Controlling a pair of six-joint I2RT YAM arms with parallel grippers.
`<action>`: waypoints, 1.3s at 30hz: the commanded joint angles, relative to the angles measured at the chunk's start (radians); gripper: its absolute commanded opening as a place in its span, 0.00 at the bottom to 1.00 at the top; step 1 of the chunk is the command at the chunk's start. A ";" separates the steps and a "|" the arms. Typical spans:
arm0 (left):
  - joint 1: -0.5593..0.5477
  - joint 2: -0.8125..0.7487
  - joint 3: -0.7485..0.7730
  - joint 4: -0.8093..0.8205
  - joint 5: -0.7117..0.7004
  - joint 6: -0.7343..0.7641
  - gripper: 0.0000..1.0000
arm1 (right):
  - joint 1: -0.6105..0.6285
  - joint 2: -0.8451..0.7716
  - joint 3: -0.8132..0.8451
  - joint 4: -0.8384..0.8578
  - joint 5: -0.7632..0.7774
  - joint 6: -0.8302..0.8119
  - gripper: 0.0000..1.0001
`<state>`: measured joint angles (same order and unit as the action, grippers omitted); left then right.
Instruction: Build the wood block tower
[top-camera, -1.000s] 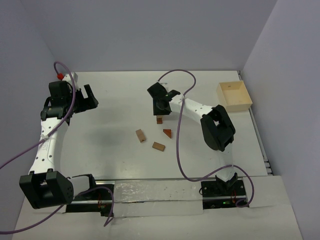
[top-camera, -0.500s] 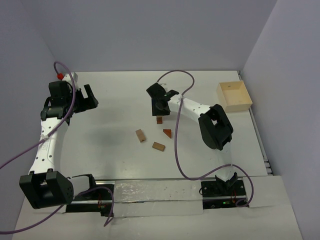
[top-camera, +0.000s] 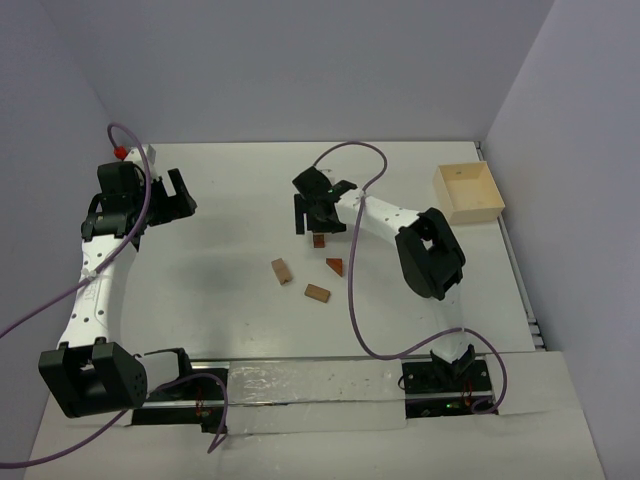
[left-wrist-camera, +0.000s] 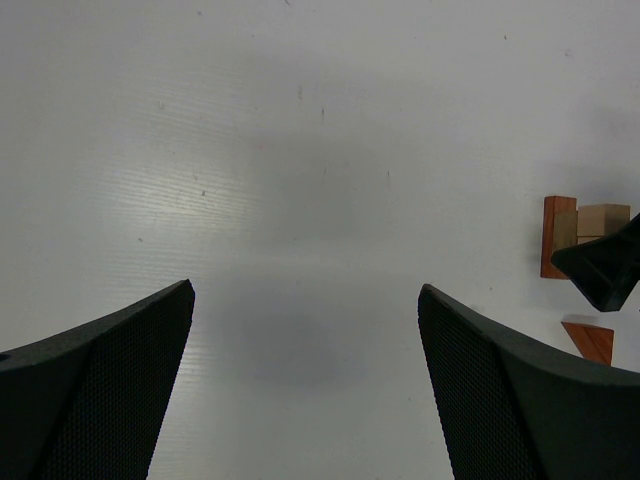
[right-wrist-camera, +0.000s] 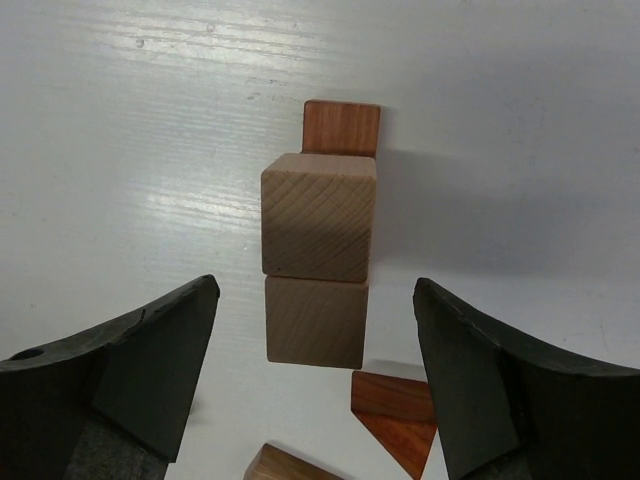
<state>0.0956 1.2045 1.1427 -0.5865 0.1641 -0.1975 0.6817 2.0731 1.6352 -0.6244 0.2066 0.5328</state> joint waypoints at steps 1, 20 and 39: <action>0.009 -0.013 0.015 0.035 0.015 0.009 0.99 | 0.021 -0.048 -0.003 0.005 -0.010 -0.005 0.90; 0.008 -0.096 0.012 0.016 0.145 0.081 0.99 | 0.079 -0.542 -0.193 -0.032 -0.100 -0.328 1.00; 0.004 -0.129 -0.039 0.031 0.452 0.222 0.99 | 0.126 -0.342 0.037 -0.255 -0.772 -0.983 0.97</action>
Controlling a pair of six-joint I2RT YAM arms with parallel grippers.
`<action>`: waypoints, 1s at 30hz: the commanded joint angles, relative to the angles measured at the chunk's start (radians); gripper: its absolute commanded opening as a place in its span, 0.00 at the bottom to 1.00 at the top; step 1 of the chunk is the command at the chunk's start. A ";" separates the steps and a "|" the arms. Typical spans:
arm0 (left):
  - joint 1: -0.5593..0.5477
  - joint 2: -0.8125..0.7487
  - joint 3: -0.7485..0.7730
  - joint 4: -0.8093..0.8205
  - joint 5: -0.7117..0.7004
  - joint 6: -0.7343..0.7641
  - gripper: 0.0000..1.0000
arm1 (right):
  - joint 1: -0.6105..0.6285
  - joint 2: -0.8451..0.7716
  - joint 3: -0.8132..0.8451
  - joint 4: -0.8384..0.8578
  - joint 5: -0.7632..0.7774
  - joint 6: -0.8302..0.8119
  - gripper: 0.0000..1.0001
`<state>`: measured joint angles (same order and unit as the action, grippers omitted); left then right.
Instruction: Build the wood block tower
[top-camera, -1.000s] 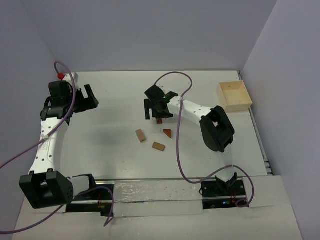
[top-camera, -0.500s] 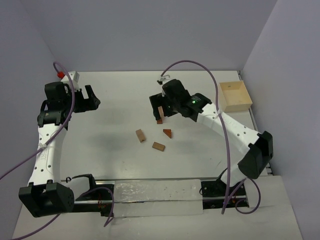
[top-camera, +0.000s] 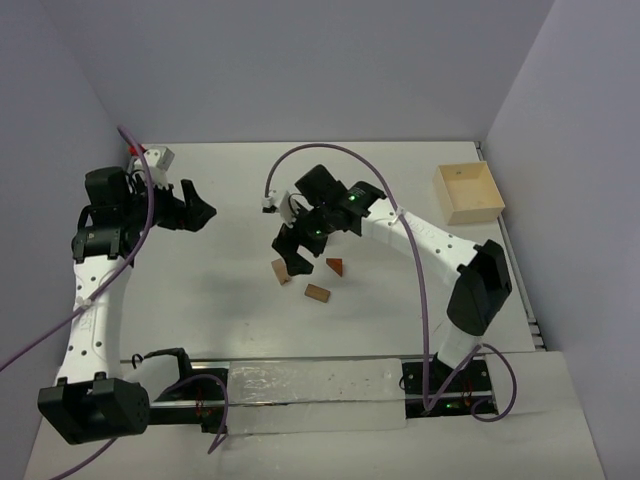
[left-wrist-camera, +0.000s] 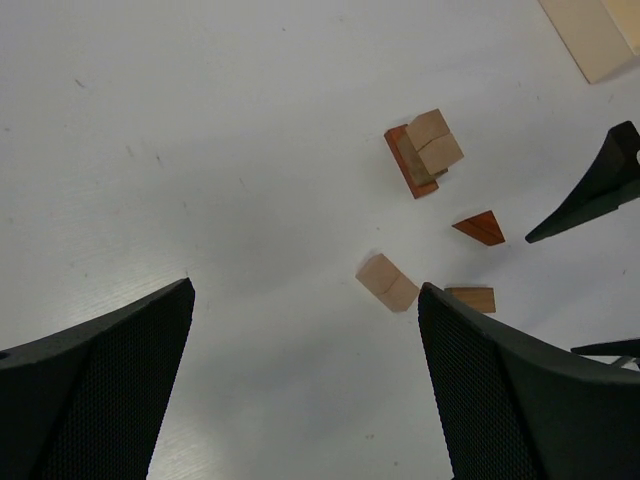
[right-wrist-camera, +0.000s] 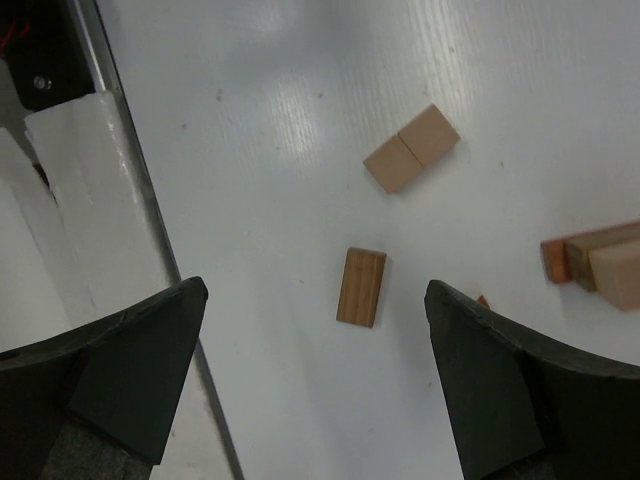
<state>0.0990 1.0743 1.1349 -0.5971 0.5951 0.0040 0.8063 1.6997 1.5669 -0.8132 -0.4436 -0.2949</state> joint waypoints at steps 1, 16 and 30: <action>-0.006 0.012 -0.039 0.049 -0.014 -0.008 0.99 | -0.001 0.027 0.099 -0.055 -0.127 -0.154 0.97; -0.403 0.233 -0.110 0.095 -0.109 0.096 0.99 | -0.270 -0.258 -0.291 0.083 -0.074 -0.004 0.98; -0.559 0.589 0.058 -0.022 -0.084 0.410 0.99 | -0.562 -0.327 -0.370 0.037 -0.228 0.016 1.00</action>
<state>-0.4113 1.6124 1.1296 -0.5768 0.4951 0.3054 0.2565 1.3807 1.2037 -0.7589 -0.5971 -0.2994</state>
